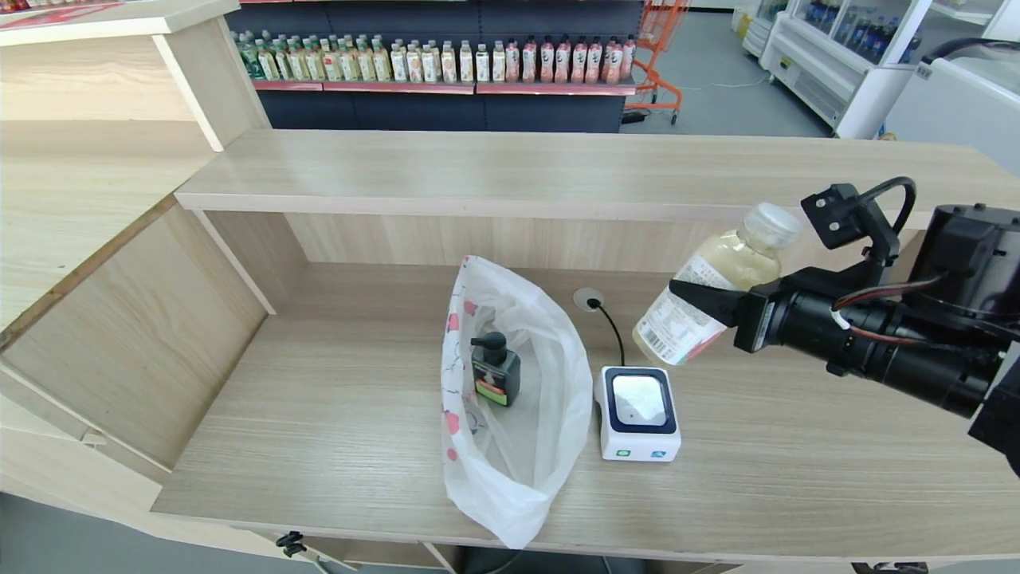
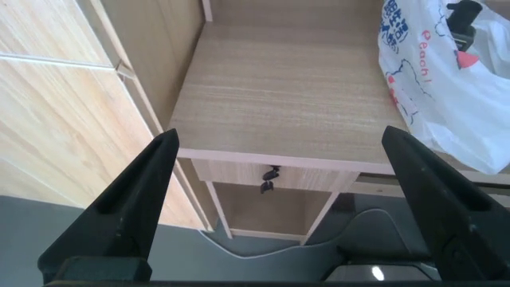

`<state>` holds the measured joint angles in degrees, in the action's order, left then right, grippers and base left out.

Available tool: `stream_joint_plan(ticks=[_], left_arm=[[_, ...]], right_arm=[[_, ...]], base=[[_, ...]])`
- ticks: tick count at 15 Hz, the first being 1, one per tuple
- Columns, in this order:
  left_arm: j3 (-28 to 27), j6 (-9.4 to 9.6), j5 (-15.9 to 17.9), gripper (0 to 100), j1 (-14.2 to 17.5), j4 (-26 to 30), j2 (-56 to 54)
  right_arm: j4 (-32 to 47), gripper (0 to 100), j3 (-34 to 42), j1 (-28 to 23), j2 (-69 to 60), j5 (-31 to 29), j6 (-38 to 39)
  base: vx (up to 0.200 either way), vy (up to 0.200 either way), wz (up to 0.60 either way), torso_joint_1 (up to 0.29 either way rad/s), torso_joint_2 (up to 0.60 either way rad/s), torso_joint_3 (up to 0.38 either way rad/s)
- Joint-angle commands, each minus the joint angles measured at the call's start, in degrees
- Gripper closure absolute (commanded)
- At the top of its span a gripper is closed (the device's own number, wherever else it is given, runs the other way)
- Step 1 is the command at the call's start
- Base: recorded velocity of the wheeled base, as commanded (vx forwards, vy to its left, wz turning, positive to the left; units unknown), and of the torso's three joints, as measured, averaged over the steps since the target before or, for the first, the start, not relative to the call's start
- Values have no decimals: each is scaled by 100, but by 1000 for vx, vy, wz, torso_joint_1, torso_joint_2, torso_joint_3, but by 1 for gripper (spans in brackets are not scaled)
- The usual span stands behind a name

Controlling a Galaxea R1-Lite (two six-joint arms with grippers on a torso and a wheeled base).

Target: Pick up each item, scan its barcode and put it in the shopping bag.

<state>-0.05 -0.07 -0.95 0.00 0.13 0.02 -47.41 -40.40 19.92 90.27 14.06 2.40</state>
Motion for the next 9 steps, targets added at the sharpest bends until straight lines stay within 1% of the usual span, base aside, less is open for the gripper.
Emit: stream_joint_plan(ticks=[1,3,4,7,9], left_arm=[[-4,-1,-2,0,0,4,-2],[-4,7,-2,0,0,4,-2],[-4,7,-2,0,0,4,-2],[-4,7,-2,0,0,4,-2],[-4,7,-2,0,0,4,-2]], right_arm=[[21,100,-319,-6,342,-8,-3],[4,100,-645,-6,702,-26,-3],[-14,100,-1058,-14,1168,-34,-38],[-14,100,-1972,3,2030,-43,-56],[-14,100,-2332,47,2434,-43,-187]], base=[[0,200,0,-12,-2,2],[0,200,0,0,0,0],[0,200,0,12,2,2],[0,0,0,0,0,0],[0,0,0,0,0,0]])
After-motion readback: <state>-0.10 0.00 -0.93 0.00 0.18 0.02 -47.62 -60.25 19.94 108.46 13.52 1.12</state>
